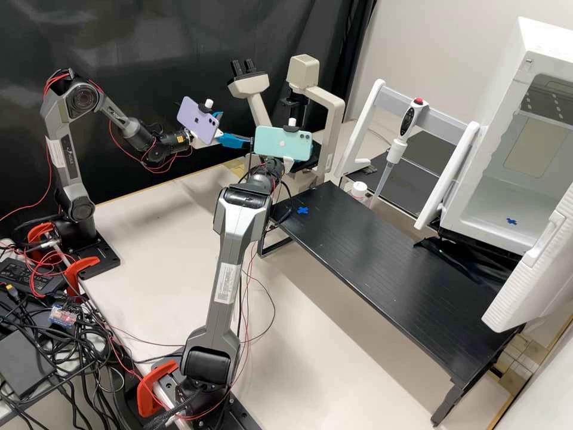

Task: Move the petri dish to the microscope

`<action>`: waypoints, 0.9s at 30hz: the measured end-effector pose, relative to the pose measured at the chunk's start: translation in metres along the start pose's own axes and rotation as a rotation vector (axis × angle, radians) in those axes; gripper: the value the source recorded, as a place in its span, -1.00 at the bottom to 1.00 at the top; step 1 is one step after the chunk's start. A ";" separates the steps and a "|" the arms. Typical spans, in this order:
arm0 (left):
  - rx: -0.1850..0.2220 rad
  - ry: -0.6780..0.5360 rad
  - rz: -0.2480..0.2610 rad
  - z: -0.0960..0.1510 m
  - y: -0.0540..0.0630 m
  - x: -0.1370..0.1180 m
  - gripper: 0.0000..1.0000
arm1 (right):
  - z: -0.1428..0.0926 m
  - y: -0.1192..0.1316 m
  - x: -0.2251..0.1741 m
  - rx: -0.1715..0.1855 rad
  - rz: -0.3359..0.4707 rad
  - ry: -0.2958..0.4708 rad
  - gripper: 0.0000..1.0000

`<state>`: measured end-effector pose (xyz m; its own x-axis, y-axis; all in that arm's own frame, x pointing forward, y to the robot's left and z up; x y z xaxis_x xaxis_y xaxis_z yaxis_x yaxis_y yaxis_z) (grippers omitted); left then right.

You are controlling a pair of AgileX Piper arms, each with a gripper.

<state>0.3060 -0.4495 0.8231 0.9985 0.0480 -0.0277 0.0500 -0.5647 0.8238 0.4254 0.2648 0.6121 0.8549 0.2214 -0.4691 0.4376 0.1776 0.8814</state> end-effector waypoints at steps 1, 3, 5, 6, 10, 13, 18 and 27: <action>0.000 0.000 0.000 0.000 0.000 0.000 1.00 | -0.001 0.001 0.002 -0.003 0.000 -0.003 -1.00; 0.000 0.000 0.000 0.000 0.000 0.000 1.00 | -0.001 0.001 0.008 -0.010 -0.002 -0.016 -1.00; 0.000 0.000 0.000 0.000 0.000 0.000 1.00 | -0.001 0.001 0.012 -0.001 -0.001 -0.028 -1.00; 0.000 0.000 0.000 0.000 0.000 0.000 1.00 | -0.001 0.002 0.015 -0.007 0.004 -0.038 -1.00; 0.000 0.000 0.000 0.000 0.000 0.000 1.00 | -0.002 0.004 0.020 0.002 -0.002 -0.062 1.00; 0.000 0.000 0.000 0.000 0.000 0.000 1.00 | -0.003 0.004 0.022 0.004 -0.016 -0.073 1.00; 0.000 0.000 0.000 0.000 0.000 0.000 1.00 | -0.001 0.002 0.024 0.013 -0.044 -0.083 1.00; 0.000 0.000 0.000 0.000 0.000 0.000 1.00 | 0.005 0.001 0.025 0.009 -0.060 -0.072 1.00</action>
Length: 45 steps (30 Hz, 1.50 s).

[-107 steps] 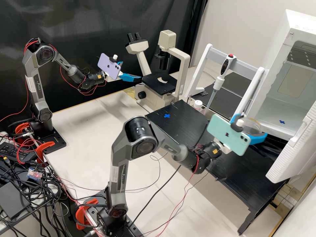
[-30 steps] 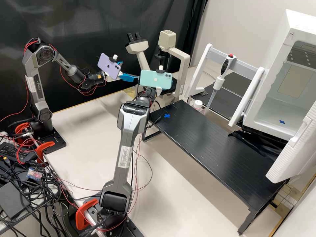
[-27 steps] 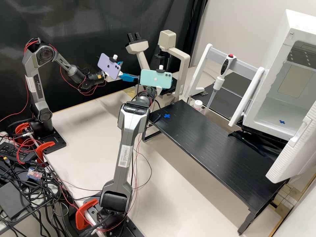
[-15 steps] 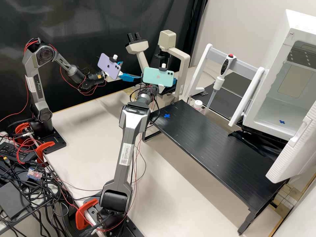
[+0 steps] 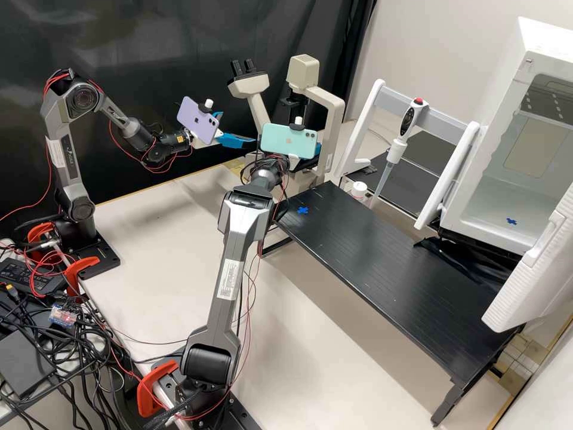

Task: Move the petri dish to the microscope

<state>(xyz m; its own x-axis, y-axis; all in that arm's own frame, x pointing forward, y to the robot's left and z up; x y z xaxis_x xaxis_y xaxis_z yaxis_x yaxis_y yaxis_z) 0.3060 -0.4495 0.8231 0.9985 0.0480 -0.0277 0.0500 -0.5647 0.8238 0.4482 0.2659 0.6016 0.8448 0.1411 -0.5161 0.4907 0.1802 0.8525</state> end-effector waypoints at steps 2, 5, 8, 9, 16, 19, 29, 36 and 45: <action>0.000 0.000 0.000 0.000 0.000 0.000 1.00 | 0.002 -0.001 -0.001 0.006 -0.004 -0.002 1.00; 0.000 0.000 0.000 0.000 0.000 0.000 1.00 | 0.004 0.000 -0.005 0.016 -0.008 -0.004 1.00; 0.000 0.000 0.000 0.000 0.000 0.000 1.00 | 0.003 0.002 -0.013 0.021 -0.014 -0.004 1.00; 0.000 0.000 0.000 0.000 0.000 0.000 1.00 | 0.003 0.002 -0.015 0.021 -0.016 -0.003 1.00; 0.000 0.000 0.000 0.000 0.000 0.000 1.00 | 0.009 0.000 -0.038 0.020 -0.010 0.003 1.00; 0.000 0.000 0.000 0.000 0.000 0.000 1.00 | 0.010 -0.001 -0.046 0.025 0.008 0.030 1.00; 0.000 0.000 0.000 0.000 0.000 0.000 1.00 | 0.030 -0.013 -0.119 -0.077 0.036 0.224 1.00; 0.000 0.000 0.000 0.000 0.000 0.000 1.00 | 0.058 -0.006 -0.198 -0.117 0.138 0.384 1.00; 0.000 0.000 0.000 0.000 0.000 0.000 1.00 | 0.117 0.039 -0.278 -0.003 0.470 0.318 1.00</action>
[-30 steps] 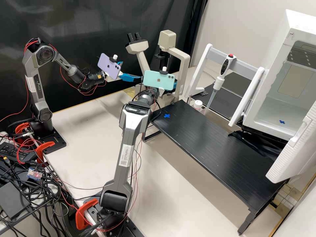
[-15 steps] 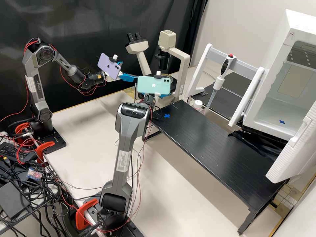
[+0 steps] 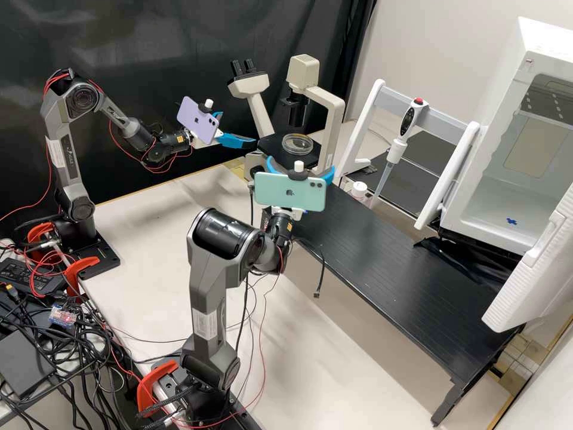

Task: Move the petri dish to the microscope

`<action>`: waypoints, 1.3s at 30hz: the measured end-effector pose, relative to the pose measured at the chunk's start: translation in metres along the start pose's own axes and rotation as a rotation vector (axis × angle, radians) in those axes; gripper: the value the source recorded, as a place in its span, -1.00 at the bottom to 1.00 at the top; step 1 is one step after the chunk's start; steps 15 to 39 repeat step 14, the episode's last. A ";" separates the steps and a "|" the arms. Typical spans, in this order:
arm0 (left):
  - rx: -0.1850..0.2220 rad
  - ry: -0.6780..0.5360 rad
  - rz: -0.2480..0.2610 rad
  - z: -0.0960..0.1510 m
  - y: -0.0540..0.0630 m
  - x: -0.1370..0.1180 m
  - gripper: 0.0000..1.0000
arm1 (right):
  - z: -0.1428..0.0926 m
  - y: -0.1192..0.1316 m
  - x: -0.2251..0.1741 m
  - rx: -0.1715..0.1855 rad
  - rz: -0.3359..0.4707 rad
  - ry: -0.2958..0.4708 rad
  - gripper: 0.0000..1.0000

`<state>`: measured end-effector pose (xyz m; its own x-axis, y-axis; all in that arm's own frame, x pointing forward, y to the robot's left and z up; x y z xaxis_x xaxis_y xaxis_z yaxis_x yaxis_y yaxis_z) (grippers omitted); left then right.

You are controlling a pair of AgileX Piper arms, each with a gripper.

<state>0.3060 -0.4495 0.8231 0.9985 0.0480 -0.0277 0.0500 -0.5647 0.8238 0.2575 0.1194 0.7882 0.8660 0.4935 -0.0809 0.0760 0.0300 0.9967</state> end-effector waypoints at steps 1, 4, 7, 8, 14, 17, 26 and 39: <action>0.000 0.000 0.000 0.000 0.000 0.000 1.00 | 0.003 0.003 -0.004 0.005 0.020 -0.025 1.00; 0.000 0.000 0.000 0.000 0.000 0.000 1.00 | 0.017 0.013 -0.017 0.000 0.083 -0.118 1.00; 0.000 0.000 0.000 0.000 0.000 0.000 1.00 | 0.033 0.020 -0.029 0.008 0.136 -0.220 1.00; 0.000 0.000 0.000 0.000 0.000 0.000 1.00 | 0.039 0.024 -0.033 0.013 0.164 -0.260 1.00; 0.000 0.000 0.000 0.000 0.000 0.000 1.00 | 0.062 0.041 -0.049 0.039 0.255 -0.375 1.00; 0.000 0.000 0.000 0.000 0.000 0.000 1.00 | 0.062 0.041 -0.049 0.039 0.255 -0.375 1.00; 0.000 0.000 0.000 0.000 0.000 0.000 1.00 | 0.062 0.041 -0.049 0.039 0.255 -0.375 1.00; 0.000 0.000 0.000 0.000 0.000 0.000 1.00 | 0.062 0.041 -0.049 0.039 0.255 -0.375 1.00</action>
